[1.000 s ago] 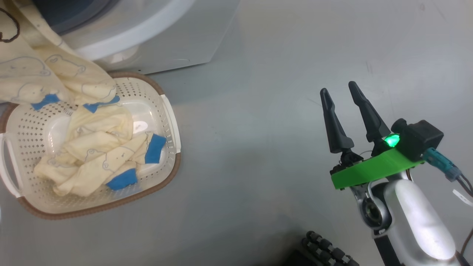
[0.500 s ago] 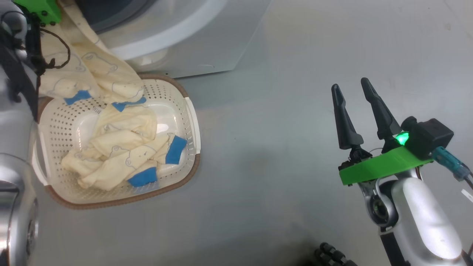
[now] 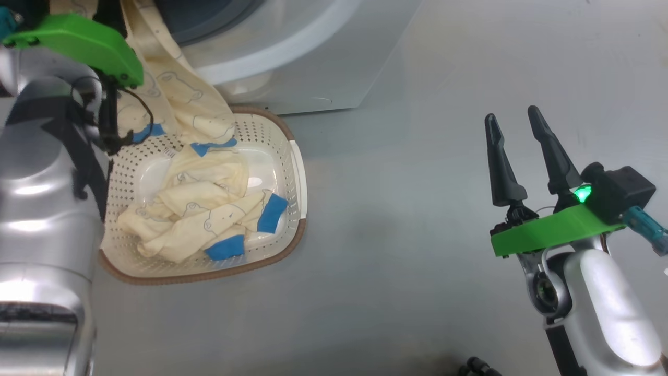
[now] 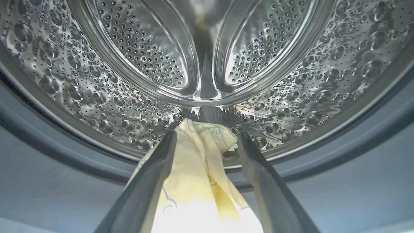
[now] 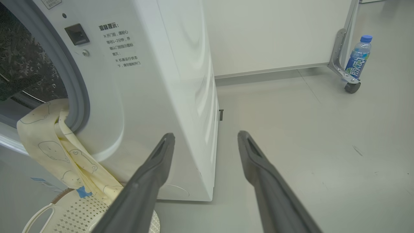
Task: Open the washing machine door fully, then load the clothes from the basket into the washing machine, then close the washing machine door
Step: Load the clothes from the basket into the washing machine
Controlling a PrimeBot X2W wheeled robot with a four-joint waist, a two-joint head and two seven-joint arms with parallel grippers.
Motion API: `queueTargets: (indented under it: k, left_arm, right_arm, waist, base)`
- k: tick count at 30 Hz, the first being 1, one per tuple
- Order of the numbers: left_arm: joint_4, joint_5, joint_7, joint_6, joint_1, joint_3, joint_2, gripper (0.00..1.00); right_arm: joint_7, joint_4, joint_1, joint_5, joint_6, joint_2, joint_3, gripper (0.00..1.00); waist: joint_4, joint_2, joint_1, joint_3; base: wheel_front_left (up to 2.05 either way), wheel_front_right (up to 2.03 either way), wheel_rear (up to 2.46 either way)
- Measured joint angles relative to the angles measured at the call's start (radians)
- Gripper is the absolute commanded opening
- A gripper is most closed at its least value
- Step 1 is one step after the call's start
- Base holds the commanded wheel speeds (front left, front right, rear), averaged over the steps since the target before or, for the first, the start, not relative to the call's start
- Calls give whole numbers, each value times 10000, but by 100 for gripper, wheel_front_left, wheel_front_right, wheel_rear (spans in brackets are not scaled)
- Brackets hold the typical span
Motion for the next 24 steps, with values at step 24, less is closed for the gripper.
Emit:
queueTargets:
  k: [24]
  left_arm:
    - [-6805,-512,-15,667,6654,219,-61,100]
  right_arm:
    - [0,-174,157,-132,0,-77,-274,100]
  waist:
    - [736,0,0,-3]
  base:
    - [0,0,0]
